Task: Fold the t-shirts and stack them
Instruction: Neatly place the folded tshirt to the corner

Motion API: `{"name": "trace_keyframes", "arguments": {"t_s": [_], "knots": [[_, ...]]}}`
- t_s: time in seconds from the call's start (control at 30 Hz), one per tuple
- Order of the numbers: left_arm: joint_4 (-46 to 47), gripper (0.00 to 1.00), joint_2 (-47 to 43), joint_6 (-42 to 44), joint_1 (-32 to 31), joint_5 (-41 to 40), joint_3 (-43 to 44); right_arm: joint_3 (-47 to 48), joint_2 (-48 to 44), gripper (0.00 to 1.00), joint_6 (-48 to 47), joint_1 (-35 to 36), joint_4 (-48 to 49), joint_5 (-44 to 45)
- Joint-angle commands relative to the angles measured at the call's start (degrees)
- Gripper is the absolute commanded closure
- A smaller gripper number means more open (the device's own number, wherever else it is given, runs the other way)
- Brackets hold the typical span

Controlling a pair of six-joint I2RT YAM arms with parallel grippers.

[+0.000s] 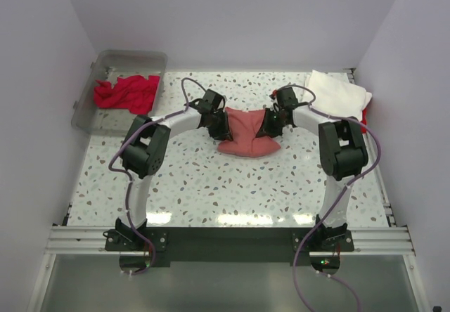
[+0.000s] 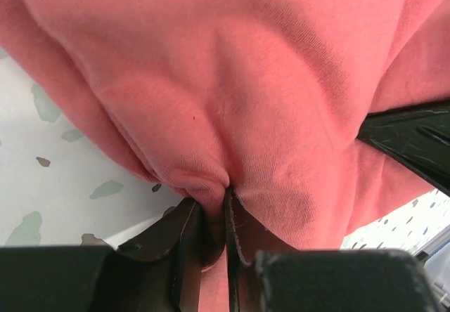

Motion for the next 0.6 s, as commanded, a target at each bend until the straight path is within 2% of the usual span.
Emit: {"name": "trace_keyframes", "arguments": {"t_s": [0.0, 0.13, 0.3, 0.4, 0.43, 0.53, 0.57], "knots": [[-1.14, 0.79, -0.17, 1.43, -0.85, -1.11, 0.32, 5.36, -0.19, 1.0, -3.01, 0.55, -8.25, 4.82], [-0.8, 0.77, -2.54, 2.31, -0.32, -1.37, -2.57, 12.48, -0.11, 1.0, -5.82, 0.11, -13.95, 7.55], [0.44, 0.73, -6.67, 3.98, 0.99, -2.25, -11.27, 22.84, 1.73, 1.0, -10.22, -1.29, -21.78, 9.66], [1.93, 0.48, -9.75, 4.42, 1.44, -1.9, -16.28, 28.02, 2.87, 1.0, -11.01, -3.05, -23.72, 8.7], [2.19, 0.35, -10.54, 4.6, 1.52, -2.16, -17.16, 29.53, 3.31, 1.0, -11.18, -3.92, -24.33, 8.35], [1.67, 0.19, -13.61, 5.21, 1.52, -2.86, -19.28, 34.89, 5.16, 1.0, -11.62, -5.51, -26.62, 7.38], [1.5, 0.17, -14.14, 5.3, 1.52, -3.13, -20.06, 36.12, 5.86, 1.0, -11.8, -5.69, -27.58, 7.55]]}}
